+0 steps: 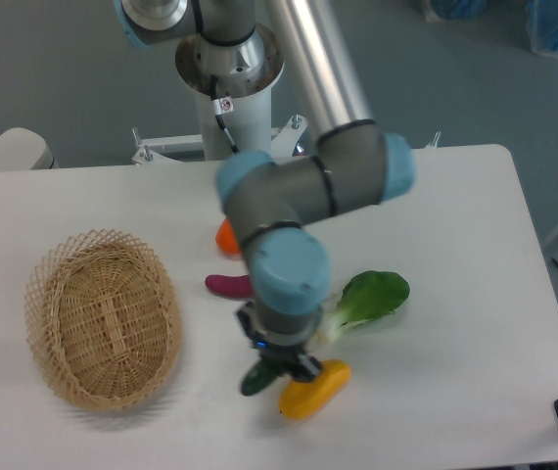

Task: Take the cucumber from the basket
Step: 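Carry the held cucumber away from the basket beside the yellow mango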

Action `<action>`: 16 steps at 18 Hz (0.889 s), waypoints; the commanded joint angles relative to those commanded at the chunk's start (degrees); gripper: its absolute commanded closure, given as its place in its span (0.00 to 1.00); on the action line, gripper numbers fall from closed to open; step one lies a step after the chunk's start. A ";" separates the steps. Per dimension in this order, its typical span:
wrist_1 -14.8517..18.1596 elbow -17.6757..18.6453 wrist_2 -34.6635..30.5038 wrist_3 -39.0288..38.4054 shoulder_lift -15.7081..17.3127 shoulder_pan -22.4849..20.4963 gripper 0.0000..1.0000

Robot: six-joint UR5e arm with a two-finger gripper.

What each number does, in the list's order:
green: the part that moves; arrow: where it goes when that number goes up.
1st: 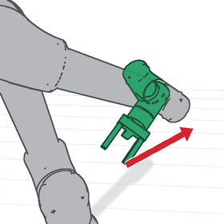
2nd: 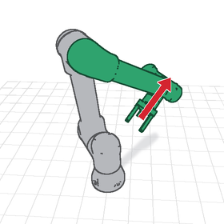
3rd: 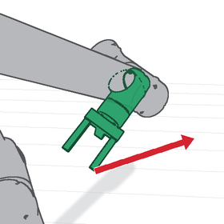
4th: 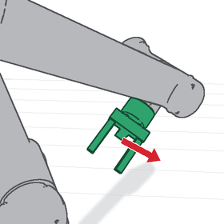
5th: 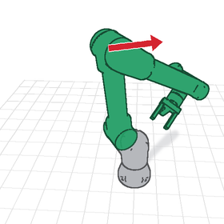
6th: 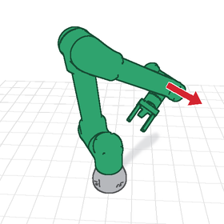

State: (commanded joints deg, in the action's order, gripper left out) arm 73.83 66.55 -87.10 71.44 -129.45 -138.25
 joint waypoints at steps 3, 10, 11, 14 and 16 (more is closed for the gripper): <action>0.00 -4.57 -0.96 4.04 -3.96 -2.02 0.90; 0.35 -8.72 -0.71 9.95 -6.78 -4.05 0.91; 0.35 -8.72 -0.79 10.04 -6.69 -4.05 0.91; 0.35 -8.63 -0.97 11.52 -6.69 -4.05 0.90; 0.26 -8.45 -0.88 11.79 -6.61 -4.05 0.90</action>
State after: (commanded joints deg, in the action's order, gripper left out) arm 74.09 58.09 -87.98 83.23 -136.06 -142.29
